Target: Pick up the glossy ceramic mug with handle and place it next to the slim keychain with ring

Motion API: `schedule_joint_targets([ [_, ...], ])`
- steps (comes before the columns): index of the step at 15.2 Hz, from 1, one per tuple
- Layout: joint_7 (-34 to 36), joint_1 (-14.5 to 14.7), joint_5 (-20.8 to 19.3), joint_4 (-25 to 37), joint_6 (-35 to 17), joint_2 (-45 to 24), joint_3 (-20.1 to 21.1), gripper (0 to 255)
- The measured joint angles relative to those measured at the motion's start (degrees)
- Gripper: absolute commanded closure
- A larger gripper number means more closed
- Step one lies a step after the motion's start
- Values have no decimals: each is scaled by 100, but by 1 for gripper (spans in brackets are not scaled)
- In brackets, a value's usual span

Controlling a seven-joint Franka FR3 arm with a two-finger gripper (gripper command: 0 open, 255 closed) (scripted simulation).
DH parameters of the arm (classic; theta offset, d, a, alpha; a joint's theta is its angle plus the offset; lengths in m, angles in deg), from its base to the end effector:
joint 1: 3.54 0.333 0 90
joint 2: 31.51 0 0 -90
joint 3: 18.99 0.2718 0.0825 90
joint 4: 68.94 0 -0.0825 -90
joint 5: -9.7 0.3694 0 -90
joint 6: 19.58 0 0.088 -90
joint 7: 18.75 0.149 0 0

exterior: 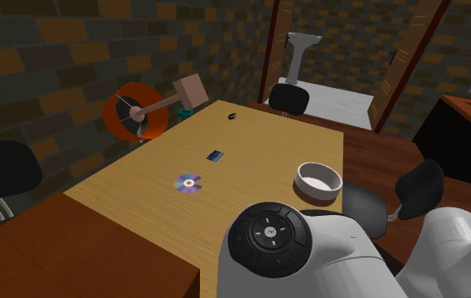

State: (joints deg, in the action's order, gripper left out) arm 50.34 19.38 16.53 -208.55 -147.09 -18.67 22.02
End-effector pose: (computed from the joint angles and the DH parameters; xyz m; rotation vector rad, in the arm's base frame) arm 0.2034 0.4057 0.2887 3.0749 -0.2773 0.0531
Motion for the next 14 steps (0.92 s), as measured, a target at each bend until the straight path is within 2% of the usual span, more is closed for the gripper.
schedule_joint_targets([
  [5,14,-5,-14,-25,-49,-25,11,255],
  [6,14,-5,-14,-25,-50,-26,12,0],
  [12,14,-5,-15,-25,-51,-25,12,0],
  [14,-80,36,92,88,216,164,-62,0],
])
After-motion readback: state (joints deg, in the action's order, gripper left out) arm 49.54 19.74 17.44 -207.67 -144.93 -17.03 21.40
